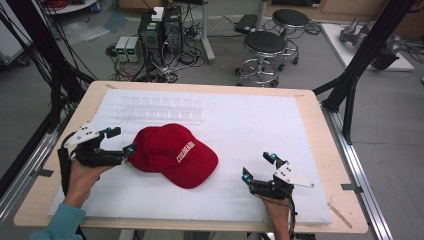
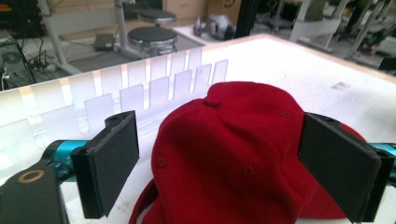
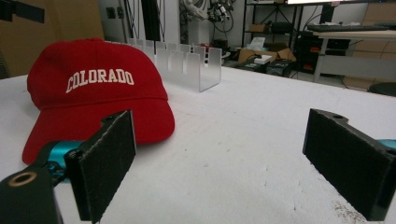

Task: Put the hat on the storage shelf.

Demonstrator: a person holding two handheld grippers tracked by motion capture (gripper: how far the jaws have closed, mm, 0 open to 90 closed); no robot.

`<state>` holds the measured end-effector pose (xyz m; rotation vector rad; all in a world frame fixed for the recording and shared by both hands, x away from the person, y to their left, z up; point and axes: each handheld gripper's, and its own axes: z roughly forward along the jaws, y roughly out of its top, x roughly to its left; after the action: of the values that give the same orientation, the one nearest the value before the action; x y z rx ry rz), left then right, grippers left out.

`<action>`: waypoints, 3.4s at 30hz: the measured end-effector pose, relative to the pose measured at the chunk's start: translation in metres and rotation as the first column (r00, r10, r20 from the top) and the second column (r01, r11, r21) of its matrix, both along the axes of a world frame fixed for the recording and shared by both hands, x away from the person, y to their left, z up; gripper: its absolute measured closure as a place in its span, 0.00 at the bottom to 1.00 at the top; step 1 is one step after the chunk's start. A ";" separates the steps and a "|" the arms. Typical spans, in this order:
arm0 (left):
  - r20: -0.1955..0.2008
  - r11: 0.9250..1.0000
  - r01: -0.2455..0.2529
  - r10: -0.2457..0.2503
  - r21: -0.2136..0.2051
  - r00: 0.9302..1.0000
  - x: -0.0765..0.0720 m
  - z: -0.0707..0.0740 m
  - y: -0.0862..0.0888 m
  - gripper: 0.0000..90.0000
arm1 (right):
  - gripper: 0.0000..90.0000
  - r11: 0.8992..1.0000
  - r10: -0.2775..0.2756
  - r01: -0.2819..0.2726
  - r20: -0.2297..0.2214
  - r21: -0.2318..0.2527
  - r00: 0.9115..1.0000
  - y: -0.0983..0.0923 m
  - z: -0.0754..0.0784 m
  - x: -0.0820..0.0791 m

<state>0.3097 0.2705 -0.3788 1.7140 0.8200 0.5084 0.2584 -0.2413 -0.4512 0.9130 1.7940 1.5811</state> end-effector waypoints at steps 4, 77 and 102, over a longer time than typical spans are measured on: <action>-0.043 1.000 0.002 0.000 0.026 0.999 0.009 -0.007 -0.004 0.13 | 0.09 1.000 0.002 -0.002 -0.001 0.000 1.000 0.000 0.000 0.000; -0.044 0.986 0.169 -0.169 -0.005 0.985 0.018 0.000 -0.036 0.95 | 0.09 1.000 0.003 -0.003 -0.031 -0.004 1.000 0.001 0.001 0.002; 0.034 0.979 0.202 -0.203 0.040 0.979 0.013 0.033 -0.051 0.95 | 0.09 0.999 0.038 -0.038 -0.003 0.009 0.999 0.010 0.032 0.007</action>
<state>0.3229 0.2198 -0.3454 1.7925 0.6038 0.4176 0.2652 -0.2314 -0.4192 0.8909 1.8178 1.6125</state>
